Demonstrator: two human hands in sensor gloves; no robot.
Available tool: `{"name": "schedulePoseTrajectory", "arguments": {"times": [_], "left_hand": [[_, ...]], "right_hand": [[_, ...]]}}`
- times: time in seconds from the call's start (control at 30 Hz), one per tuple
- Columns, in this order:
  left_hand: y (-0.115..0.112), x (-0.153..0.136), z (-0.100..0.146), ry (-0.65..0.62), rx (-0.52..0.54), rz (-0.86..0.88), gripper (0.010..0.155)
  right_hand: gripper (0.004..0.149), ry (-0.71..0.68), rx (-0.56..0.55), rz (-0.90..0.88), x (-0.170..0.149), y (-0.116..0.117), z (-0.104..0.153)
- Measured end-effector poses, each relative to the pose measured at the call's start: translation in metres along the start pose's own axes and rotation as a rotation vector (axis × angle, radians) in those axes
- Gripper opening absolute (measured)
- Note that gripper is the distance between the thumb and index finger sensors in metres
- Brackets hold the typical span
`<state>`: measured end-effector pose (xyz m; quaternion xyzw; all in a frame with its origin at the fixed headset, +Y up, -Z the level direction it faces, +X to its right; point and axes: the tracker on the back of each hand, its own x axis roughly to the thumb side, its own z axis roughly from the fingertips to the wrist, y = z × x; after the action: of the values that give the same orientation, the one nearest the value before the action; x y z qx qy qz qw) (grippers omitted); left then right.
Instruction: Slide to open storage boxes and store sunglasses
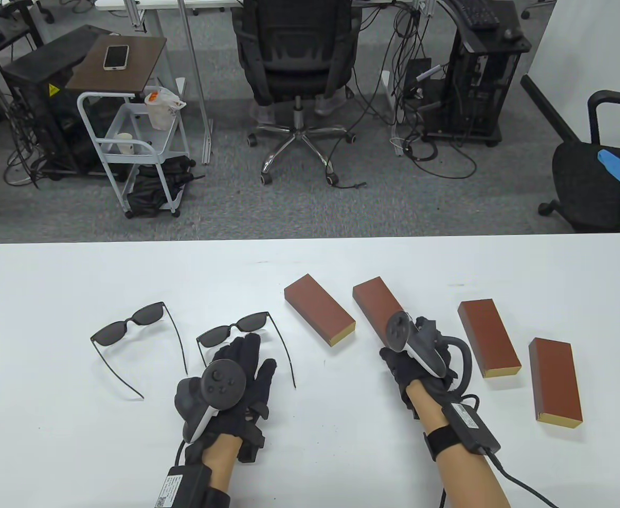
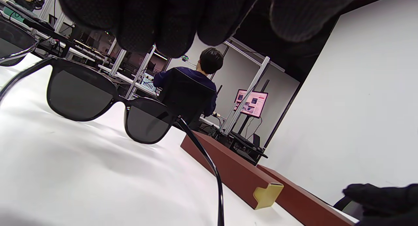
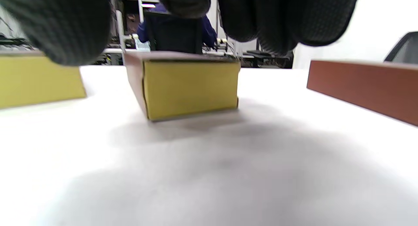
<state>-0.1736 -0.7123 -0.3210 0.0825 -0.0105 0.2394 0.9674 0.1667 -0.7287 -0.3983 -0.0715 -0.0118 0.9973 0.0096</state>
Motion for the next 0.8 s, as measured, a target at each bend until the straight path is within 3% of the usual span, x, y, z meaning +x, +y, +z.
{"name": "schedulePoseTrajectory", "arguments": {"times": [0.33, 0.53, 0.8], "left_hand": [[-0.001, -0.001, 0.001, 0.018, 0.0, -0.051, 0.067], [-0.007, -0.002, -0.001, 0.043, -0.012, -0.117, 0.067], [-0.008, 0.0, -0.015, 0.089, -0.048, -0.217, 0.071]], "right_hand": [[0.062, -0.183, -0.107, -0.064, -0.014, -0.017, 0.065], [0.06, -0.166, -0.141, -0.118, -0.026, -0.011, 0.074], [0.062, -0.183, -0.091, -0.109, -0.04, -0.004, 0.069]]}}
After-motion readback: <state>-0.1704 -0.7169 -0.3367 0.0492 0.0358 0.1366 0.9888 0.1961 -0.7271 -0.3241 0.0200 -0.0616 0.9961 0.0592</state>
